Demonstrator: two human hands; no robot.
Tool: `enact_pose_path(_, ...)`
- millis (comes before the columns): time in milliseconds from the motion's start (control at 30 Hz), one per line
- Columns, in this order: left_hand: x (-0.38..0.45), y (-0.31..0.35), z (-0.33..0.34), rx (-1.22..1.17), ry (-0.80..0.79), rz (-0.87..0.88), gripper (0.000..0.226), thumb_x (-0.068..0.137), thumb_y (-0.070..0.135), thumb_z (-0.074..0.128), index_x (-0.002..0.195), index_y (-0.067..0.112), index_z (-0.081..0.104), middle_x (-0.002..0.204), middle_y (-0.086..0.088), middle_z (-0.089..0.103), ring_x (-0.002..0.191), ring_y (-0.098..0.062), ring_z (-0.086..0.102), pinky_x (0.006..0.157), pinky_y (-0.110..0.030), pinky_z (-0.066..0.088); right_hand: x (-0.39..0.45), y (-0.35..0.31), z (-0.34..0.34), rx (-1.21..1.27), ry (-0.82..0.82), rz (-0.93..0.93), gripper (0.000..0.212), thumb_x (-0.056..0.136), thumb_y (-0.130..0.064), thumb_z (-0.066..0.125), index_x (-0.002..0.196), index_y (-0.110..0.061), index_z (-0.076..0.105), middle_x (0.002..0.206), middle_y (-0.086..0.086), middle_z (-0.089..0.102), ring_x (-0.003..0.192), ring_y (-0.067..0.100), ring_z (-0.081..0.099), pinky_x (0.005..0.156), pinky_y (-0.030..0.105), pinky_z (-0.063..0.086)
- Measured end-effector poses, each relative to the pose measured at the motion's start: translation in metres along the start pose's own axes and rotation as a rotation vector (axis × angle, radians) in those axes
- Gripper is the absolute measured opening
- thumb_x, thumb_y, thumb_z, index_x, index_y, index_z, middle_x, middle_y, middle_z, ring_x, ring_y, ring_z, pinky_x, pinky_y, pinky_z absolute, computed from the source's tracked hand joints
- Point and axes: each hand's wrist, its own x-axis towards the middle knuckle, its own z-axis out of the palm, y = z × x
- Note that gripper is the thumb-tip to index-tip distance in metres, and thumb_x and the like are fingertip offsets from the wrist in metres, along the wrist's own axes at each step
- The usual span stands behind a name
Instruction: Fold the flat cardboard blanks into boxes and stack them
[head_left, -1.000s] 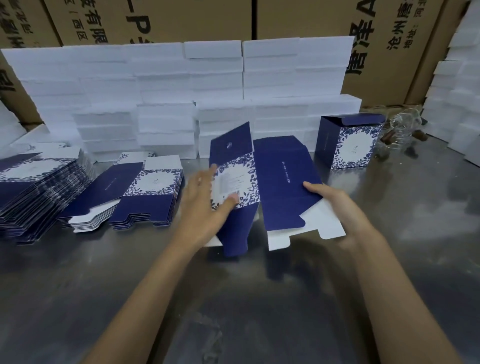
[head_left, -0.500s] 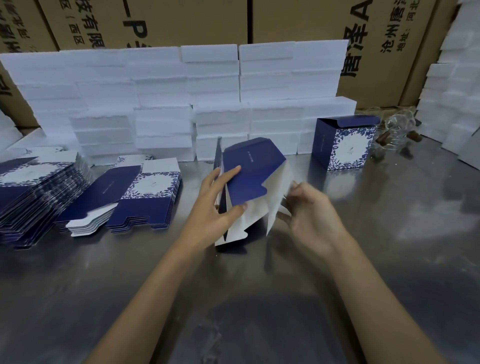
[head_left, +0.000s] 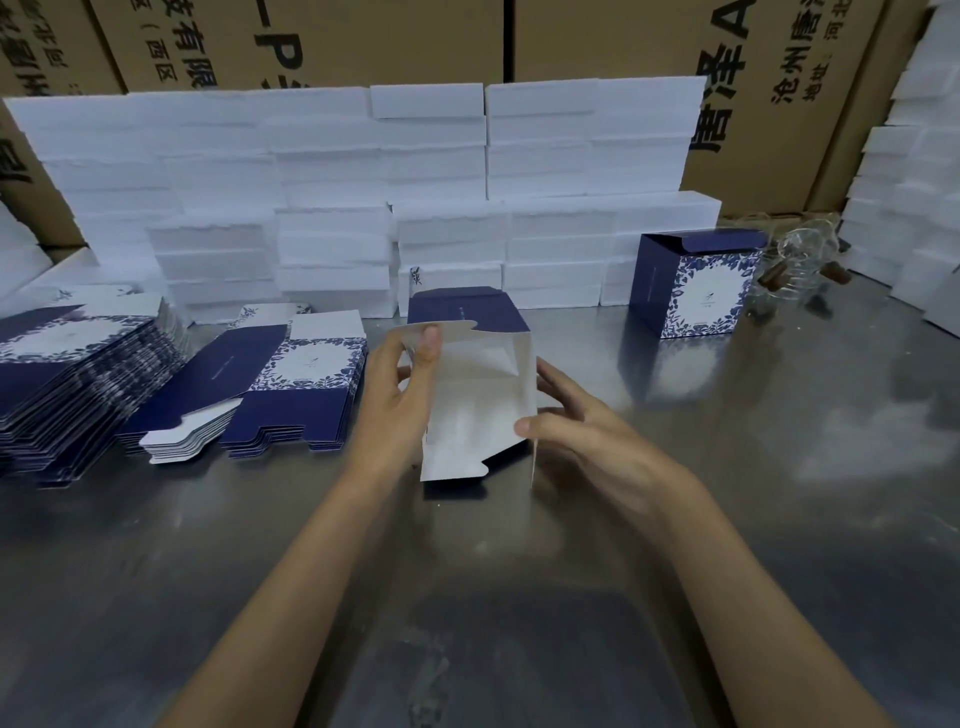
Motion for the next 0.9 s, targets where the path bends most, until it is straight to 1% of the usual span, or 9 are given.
enact_pose_path(67, 0.0, 0.003, 0.0, -0.022, 0.009, -0.003, 0.029, 0.098, 0.059, 0.043, 0.073, 0.051, 0.056, 0.093, 0.013, 0.051, 0.074, 0.015, 0.054, 0.063, 0.001, 0.038, -0.002, -0.002, -0.006, 0.082, -0.001, -0.021, 0.076, 0.068, -0.039, 0.08, 0.139, -0.05, 0.054, 0.143, -0.02, 0.056, 0.125, 0.012, 0.061, 0.109, 0.042, 0.045)
enact_pose_path(167, -0.001, 0.005, 0.002, -0.003, -0.015, -0.008, 0.026, 0.095, 0.064, 0.042, 0.078, 0.051, 0.056, 0.098, 0.012, 0.051, 0.076, 0.016, 0.053, 0.066, 0.002, 0.036, -0.004, -0.004, -0.007, 0.064, 0.063, -0.041, 0.068, 0.068, -0.043, 0.083, 0.131, -0.051, 0.059, 0.135, -0.02, 0.06, 0.118, 0.009, 0.064, 0.103, 0.038, 0.046)
enact_pose_path(333, -0.003, 0.004, 0.006, 0.014, -0.065, -0.039, 0.028, 0.085, 0.075, 0.04, 0.091, 0.056, 0.058, 0.12, 0.008, 0.053, 0.09, 0.018, 0.053, 0.081, -0.01, 0.039, 0.002, 0.002, 0.004, -0.023, 0.247, 0.006, 0.084, 0.066, -0.051, 0.09, 0.14, -0.049, 0.049, 0.138, -0.013, 0.059, 0.125, 0.01, 0.059, 0.108, 0.034, 0.048)
enact_pose_path(467, -0.007, 0.009, 0.01, 0.045, -0.097, -0.035, 0.022, 0.083, 0.071, 0.042, 0.083, 0.053, 0.056, 0.121, 0.007, 0.05, 0.087, 0.021, 0.05, 0.069, 0.005, 0.035, 0.009, 0.009, 0.015, -0.138, 0.357, -0.027, 0.07, 0.072, -0.053, 0.087, 0.133, -0.044, 0.053, 0.127, -0.018, 0.063, 0.105, -0.002, 0.064, 0.083, 0.016, 0.056)
enact_pose_path(567, -0.008, 0.008, 0.009, 0.071, -0.151, 0.012, 0.028, 0.082, 0.068, 0.048, 0.1, 0.05, 0.058, 0.127, 0.01, 0.051, 0.098, 0.018, 0.052, 0.073, 0.004, 0.037, 0.014, 0.017, 0.018, -0.16, 0.499, -0.041, 0.065, 0.075, -0.049, 0.086, 0.13, -0.035, 0.055, 0.117, -0.018, 0.066, 0.099, 0.0, 0.066, 0.092, 0.031, 0.058)
enact_pose_path(633, -0.006, 0.004, 0.008, 0.104, -0.175, 0.054, 0.032, 0.083, 0.058, 0.063, 0.113, 0.047, 0.058, 0.129, 0.012, 0.049, 0.102, 0.015, 0.054, 0.078, -0.002, 0.042, 0.015, 0.019, 0.015, -0.207, 0.549, -0.038, 0.061, 0.077, -0.045, 0.085, 0.129, -0.03, 0.056, 0.114, -0.015, 0.067, 0.1, 0.005, 0.065, 0.096, 0.04, 0.056)
enact_pose_path(733, -0.006, -0.001, 0.009, 0.172, -0.143, 0.125, 0.055, 0.081, 0.024, 0.08, 0.128, 0.041, 0.058, 0.129, 0.005, 0.045, 0.103, 0.021, 0.049, 0.079, -0.005, 0.046, 0.012, 0.017, 0.012, -0.329, 0.519, -0.035, 0.058, 0.08, -0.043, 0.083, 0.13, -0.03, 0.055, 0.116, -0.015, 0.067, 0.09, 0.008, 0.067, 0.091, 0.041, 0.057)
enact_pose_path(833, -0.004, 0.0, 0.006, 0.262, -0.071, 0.199, 0.061, 0.08, 0.01, 0.08, 0.133, 0.033, 0.06, 0.142, -0.001, 0.04, 0.129, 0.0, 0.043, 0.104, -0.021, 0.043, 0.01, 0.015, 0.009, -0.405, 0.439, -0.033, 0.058, 0.081, -0.039, 0.084, 0.132, -0.032, 0.055, 0.118, -0.016, 0.065, 0.081, 0.008, 0.067, 0.082, 0.033, 0.058)
enact_pose_path(900, -0.002, 0.003, 0.001, 0.307, -0.094, 0.229, 0.06, 0.083, 0.0, 0.074, 0.132, 0.031, 0.061, 0.154, 0.004, 0.032, 0.141, -0.007, 0.031, 0.111, -0.022, 0.036, 0.009, 0.013, 0.007, -0.422, 0.389, -0.025, 0.057, 0.082, -0.037, 0.083, 0.132, -0.033, 0.056, 0.118, -0.017, 0.065, 0.078, 0.005, 0.067, 0.079, 0.027, 0.055)
